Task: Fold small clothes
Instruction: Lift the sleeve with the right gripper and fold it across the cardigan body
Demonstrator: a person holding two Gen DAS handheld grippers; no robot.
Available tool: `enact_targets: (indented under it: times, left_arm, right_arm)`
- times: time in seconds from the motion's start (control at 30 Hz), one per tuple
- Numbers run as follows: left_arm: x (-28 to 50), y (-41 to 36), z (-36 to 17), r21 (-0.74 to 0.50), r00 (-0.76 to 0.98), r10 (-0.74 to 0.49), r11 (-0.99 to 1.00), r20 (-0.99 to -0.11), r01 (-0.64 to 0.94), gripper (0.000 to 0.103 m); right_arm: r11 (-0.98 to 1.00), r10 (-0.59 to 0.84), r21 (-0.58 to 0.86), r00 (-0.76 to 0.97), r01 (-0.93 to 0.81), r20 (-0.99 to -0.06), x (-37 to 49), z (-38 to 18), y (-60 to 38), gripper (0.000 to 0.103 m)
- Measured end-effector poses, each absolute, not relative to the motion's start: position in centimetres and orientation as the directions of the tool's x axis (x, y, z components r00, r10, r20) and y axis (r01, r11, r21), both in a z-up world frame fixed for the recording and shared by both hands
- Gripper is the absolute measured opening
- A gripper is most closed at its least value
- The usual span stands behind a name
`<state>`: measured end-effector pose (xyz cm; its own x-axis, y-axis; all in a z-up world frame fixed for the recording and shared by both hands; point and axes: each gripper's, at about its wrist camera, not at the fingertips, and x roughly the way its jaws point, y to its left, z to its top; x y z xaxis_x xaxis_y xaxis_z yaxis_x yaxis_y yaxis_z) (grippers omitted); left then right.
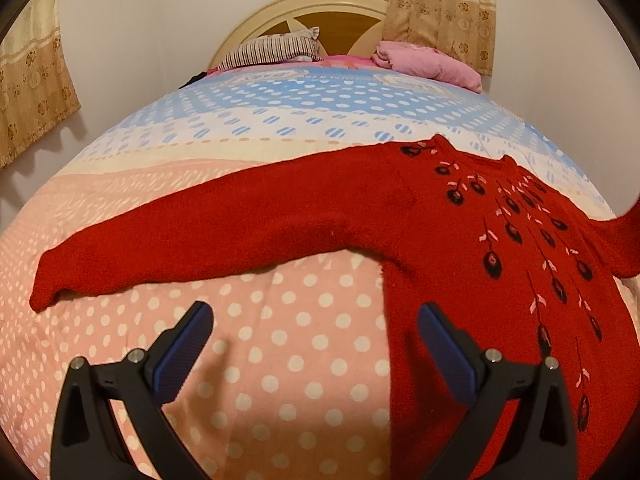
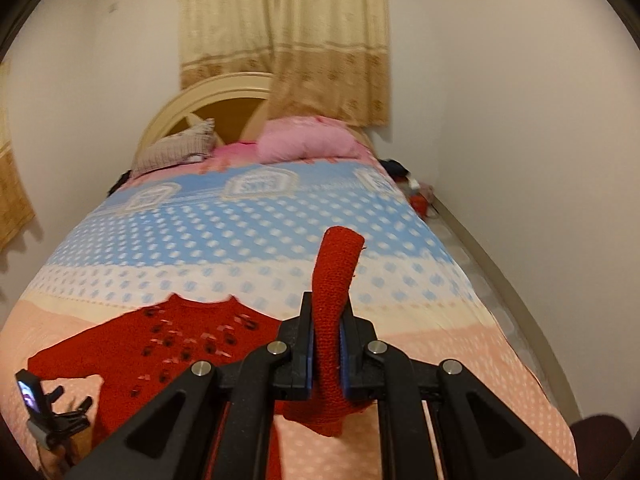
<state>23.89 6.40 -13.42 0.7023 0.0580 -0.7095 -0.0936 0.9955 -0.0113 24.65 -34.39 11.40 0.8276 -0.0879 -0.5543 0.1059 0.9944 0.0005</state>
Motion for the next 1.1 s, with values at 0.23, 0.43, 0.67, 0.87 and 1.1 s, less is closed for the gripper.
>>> enact_targets:
  times: [0.23,0.43,0.67,0.87,1.1]
  left_arm:
    - [23.6,8.2,-13.7,-0.038,0.704,0.066,0.991,-0.707,-0.132,0.103]
    - [23.0,9.3,-14.3,-0.06,0.697,0.048,0.99,-0.716,-0.129,0.103]
    - [22.4,9.7,-14.7,-0.074,0.697,0.041,0.988,-0.716,-0.135,0.103]
    - [22.0,9.8,-14.8,-0.071,0.696,0.024,0.992,-0.718,-0.107,0.103]
    - [21.7,9.7,-13.0,-0.092,0.718,-0.045,0.995,-0.694,-0.027,0.103]
  right_arm:
    - [0.999,0.002,-0.045,0.836,-0.032,-0.548,26.8,12.2,-25.9,0.009]
    - [0.985,0.088,-0.072,0.812,-0.158,-0.577,29.8,9.9,-17.6,0.009]
    - [0.951,0.165,-0.089,0.73,-0.296,-0.663,34.1,0.7,-7.5,0.009]
    - [0.914,0.268,0.028,0.55,-0.406,-0.791,36.3,-10.0,-3.0,0.056]
    - [0.906,0.342,0.119,0.534,-0.407,-0.773,31.4,-9.5,-10.8,0.056]
